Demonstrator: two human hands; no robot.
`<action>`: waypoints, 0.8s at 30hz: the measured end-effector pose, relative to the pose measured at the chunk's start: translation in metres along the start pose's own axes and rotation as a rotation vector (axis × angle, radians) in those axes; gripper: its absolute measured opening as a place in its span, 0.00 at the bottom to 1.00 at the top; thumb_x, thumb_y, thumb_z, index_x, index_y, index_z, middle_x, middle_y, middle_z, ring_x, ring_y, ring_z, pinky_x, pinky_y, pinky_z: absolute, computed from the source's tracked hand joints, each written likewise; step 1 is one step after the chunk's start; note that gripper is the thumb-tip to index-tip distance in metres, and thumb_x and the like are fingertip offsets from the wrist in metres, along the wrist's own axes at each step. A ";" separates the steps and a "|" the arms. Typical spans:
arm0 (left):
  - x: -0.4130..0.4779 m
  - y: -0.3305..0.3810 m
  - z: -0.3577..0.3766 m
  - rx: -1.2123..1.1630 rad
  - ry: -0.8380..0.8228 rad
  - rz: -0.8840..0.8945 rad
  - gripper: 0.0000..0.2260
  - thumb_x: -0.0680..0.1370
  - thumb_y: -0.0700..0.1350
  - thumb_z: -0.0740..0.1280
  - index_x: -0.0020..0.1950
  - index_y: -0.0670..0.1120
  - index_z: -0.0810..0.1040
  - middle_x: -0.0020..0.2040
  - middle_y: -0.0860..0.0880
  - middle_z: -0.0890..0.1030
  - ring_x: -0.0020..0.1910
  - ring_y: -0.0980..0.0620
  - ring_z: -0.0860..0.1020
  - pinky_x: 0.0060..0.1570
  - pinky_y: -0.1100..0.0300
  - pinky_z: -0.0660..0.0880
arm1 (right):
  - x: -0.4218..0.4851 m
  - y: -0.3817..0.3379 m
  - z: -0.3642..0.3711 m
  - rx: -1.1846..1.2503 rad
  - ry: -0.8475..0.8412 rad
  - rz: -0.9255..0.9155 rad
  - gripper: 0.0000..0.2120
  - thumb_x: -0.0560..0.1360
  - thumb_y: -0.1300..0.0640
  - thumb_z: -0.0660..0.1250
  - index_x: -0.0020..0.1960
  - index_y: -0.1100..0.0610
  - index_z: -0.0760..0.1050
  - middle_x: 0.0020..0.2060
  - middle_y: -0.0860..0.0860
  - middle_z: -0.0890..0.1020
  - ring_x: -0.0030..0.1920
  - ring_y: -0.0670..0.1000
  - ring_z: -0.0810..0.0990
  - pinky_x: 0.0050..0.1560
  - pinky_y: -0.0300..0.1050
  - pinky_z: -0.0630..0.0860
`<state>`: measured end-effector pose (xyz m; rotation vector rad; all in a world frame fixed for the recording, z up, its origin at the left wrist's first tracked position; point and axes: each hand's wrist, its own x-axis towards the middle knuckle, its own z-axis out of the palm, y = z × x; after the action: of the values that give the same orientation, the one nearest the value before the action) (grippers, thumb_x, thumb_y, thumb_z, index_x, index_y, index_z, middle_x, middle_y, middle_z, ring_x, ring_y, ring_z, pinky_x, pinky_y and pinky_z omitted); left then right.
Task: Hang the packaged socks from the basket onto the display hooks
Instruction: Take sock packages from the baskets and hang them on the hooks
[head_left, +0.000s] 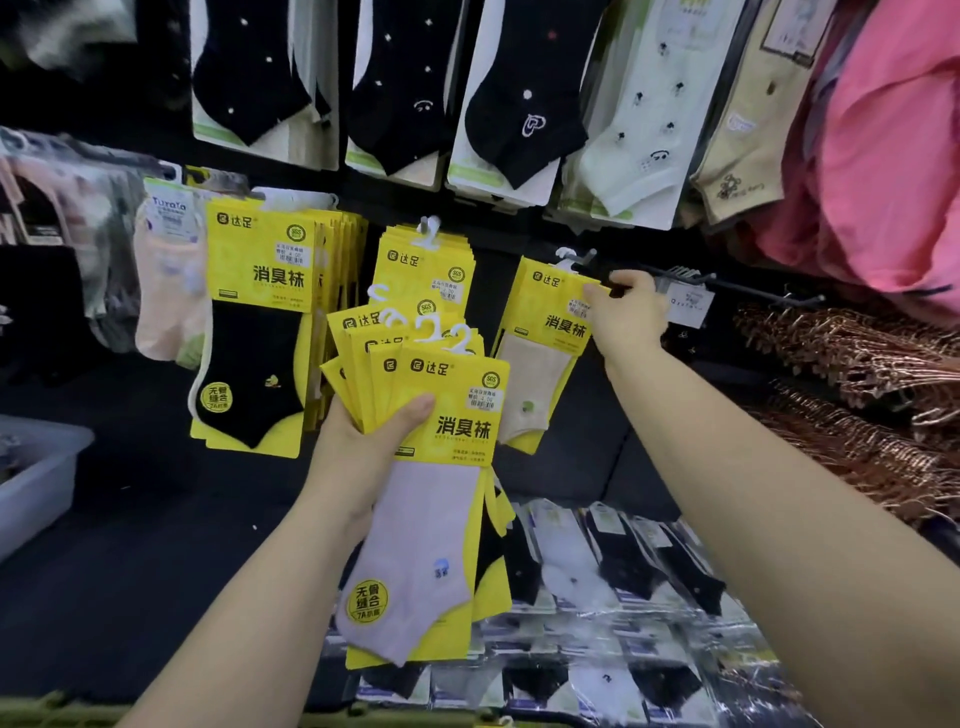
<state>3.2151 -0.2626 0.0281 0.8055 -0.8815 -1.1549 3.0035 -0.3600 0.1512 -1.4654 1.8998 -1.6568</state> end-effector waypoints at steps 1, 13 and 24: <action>-0.001 0.001 0.002 -0.006 0.000 0.001 0.32 0.53 0.57 0.79 0.55 0.59 0.76 0.51 0.52 0.85 0.48 0.48 0.84 0.45 0.48 0.81 | -0.013 -0.001 -0.003 -0.035 -0.003 -0.051 0.15 0.75 0.51 0.66 0.60 0.52 0.72 0.63 0.55 0.69 0.61 0.56 0.70 0.61 0.51 0.72; -0.028 0.008 0.010 -0.093 -0.026 -0.022 0.31 0.56 0.56 0.76 0.58 0.56 0.75 0.49 0.53 0.85 0.47 0.51 0.84 0.37 0.58 0.80 | -0.122 0.002 -0.019 0.357 -0.685 -0.135 0.12 0.68 0.57 0.76 0.48 0.51 0.76 0.42 0.48 0.85 0.41 0.45 0.85 0.35 0.35 0.78; -0.025 0.015 -0.003 0.107 0.075 0.099 0.27 0.62 0.56 0.73 0.60 0.60 0.73 0.50 0.59 0.84 0.52 0.55 0.82 0.52 0.55 0.78 | -0.035 0.010 -0.039 0.278 -0.232 -0.056 0.10 0.80 0.60 0.58 0.58 0.49 0.71 0.36 0.47 0.72 0.33 0.45 0.70 0.30 0.38 0.69</action>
<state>3.2201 -0.2343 0.0359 0.8776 -0.9166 -0.9908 2.9872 -0.3104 0.1418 -1.5299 1.4562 -1.6165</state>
